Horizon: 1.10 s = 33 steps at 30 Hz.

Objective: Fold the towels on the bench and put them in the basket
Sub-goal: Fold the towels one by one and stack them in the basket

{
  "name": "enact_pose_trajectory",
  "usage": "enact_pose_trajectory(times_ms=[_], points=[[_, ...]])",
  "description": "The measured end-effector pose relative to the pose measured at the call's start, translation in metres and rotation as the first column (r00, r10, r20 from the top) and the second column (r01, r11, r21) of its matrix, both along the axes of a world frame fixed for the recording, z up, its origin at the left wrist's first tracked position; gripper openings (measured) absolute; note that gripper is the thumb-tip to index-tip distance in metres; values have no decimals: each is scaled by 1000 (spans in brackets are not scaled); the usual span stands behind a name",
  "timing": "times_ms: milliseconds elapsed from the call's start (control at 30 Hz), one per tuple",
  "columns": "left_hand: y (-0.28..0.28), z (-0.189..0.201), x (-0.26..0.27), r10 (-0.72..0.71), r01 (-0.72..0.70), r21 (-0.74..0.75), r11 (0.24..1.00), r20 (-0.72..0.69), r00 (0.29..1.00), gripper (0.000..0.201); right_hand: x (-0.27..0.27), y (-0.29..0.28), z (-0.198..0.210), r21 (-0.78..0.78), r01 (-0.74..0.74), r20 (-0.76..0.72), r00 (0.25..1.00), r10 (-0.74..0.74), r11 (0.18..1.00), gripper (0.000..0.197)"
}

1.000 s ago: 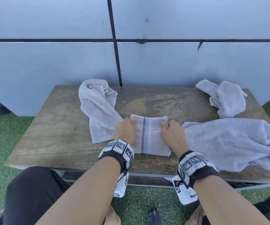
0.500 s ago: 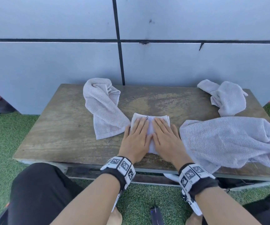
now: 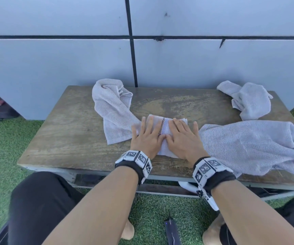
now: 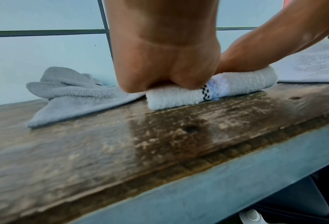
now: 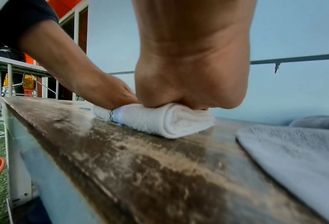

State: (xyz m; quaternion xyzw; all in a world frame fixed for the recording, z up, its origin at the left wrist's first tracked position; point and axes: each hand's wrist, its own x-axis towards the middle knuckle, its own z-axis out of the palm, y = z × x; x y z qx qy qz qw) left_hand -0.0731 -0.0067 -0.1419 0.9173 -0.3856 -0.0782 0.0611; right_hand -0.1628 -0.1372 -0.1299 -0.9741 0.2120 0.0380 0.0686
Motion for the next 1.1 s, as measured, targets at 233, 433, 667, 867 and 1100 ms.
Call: enact_pose_trajectory(times_ms=[233, 433, 667, 867, 1100], points=[[27, 7, -26, 154, -122, -219, 968, 132, 979, 57, -16, 17, 36, -191, 58, -2, 998, -60, 980, 22], [29, -14, -47, 325, -327, -250, 911, -50, 944, 75, -32, 34, -13, 52, -69, 238, 970, 55, 996, 50], [27, -16, -54, 492, -491, -356, 795, -94, 866, 99, -30, 32, -17, 102, -33, 164, 986, 16, 994, 62], [32, -17, -61, 604, -574, -370, 730, -44, 796, 82, -31, 39, -10, 126, 44, 64, 997, -52, 991, 63], [46, 9, -56, 434, -573, -327, 751, -409, 803, 31, -27, 44, 11, 267, 136, 63, 985, -158, 954, 58]])
